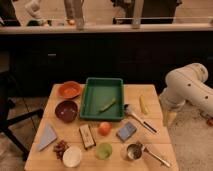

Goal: Place sponge in plastic cup

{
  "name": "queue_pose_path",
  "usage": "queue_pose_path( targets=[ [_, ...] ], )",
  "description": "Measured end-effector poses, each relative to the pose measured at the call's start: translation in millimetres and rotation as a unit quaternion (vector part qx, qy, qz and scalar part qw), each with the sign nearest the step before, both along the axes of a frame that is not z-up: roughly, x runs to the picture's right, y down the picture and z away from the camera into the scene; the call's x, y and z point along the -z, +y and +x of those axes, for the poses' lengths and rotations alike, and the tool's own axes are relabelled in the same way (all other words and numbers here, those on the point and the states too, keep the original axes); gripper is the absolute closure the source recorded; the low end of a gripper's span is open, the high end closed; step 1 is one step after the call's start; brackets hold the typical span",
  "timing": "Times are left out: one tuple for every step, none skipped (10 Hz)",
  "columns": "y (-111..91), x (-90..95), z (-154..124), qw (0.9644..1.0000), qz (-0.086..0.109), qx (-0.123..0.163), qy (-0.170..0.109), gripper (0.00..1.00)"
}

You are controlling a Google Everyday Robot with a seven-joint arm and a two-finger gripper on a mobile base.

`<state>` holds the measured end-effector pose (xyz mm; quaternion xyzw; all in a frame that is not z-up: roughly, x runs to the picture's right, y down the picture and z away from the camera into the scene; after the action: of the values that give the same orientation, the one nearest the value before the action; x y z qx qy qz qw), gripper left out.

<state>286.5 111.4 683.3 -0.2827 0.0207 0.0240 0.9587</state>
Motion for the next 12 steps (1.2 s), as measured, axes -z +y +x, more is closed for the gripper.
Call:
queue_pose_path(
  targets=[
    [0.0,0.0,0.0,1.0,0.0,0.0,0.0,0.2],
    [0.0,0.0,0.0,1.0,0.0,0.0,0.0,0.2],
    [0.0,0.0,0.0,1.0,0.0,0.0,0.0,0.2],
    [0.0,0.0,0.0,1.0,0.0,0.0,0.0,0.2],
    [0.0,0.0,0.0,1.0,0.0,0.0,0.0,0.2],
    [0.0,0.0,0.0,1.0,0.0,0.0,0.0,0.2],
    [0.0,0.0,0.0,1.0,0.0,0.0,0.0,0.2],
    [0.0,0.0,0.0,1.0,0.0,0.0,0.0,0.2],
    [0.0,0.0,0.0,1.0,0.0,0.0,0.0,0.2],
    [0.0,0.0,0.0,1.0,0.0,0.0,0.0,0.2],
    [-0.1,0.1,0.0,1.0,0.001,0.0,0.0,0.2],
    [-0.8,0.1,-0.5,1.0,0.004,0.002,-0.004,0.2]
  ],
)
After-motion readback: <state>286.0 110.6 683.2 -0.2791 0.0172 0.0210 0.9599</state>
